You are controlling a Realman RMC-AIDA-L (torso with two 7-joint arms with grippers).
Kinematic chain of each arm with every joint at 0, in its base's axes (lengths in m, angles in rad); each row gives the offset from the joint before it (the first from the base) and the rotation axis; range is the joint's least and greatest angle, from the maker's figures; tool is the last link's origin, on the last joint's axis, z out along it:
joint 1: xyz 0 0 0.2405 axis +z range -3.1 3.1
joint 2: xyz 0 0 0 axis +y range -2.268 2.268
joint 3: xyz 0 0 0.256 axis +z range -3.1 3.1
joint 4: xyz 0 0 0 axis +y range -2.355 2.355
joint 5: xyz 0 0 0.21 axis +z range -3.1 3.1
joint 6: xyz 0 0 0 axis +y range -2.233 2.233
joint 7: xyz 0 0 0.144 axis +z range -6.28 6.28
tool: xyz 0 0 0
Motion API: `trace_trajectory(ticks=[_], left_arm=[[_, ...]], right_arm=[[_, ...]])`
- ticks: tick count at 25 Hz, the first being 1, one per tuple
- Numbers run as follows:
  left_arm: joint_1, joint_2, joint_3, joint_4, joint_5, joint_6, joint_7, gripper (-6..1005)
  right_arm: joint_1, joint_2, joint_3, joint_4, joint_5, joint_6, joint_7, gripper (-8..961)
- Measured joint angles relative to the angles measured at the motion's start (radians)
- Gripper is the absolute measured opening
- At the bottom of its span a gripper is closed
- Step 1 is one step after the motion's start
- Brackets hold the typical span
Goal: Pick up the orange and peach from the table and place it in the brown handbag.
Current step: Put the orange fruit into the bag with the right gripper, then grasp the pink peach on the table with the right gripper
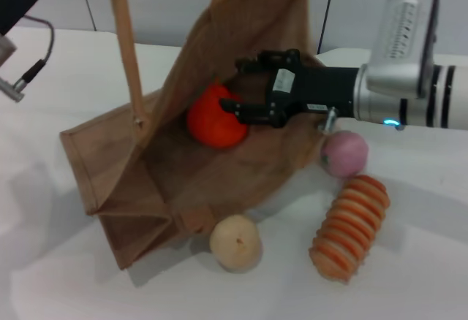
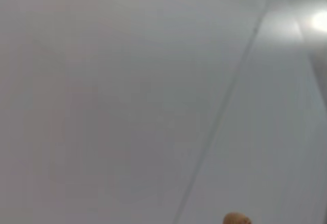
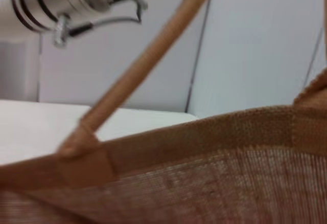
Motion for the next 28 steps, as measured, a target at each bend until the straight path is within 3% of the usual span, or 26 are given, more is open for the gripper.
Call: trace_trajectory(ticks=[6,11,17,22,28], left_arm=[[0.043,0.000,-0.091,-0.029,-0.002,0.026,0.050,119],[0.057,0.000,-0.096,-0.029,-0.004,0.051,0.053,119],[0.076,-0.001,-0.098,-0.029,-0.028,0.064,0.069,118],[0.079,-0.001,-0.098,-0.029,-0.030,0.070,0.072,118],[0.083,-0.002,-0.099,-0.029,-0.030,0.073,0.075,118]], right_arm=[[-0.096,-0.004,0.003,-0.089,0.006,-0.122,-0.001,717],[-0.173,-0.012,0.004,-0.139,0.049,-0.151,0.006,714],[-0.238,-0.024,0.015,-0.179,0.077,-0.128,0.010,710],[-0.267,-0.053,0.008,-0.178,0.067,-0.087,0.068,706],[-0.264,-0.069,0.003,-0.180,-0.063,-0.003,0.212,702]])
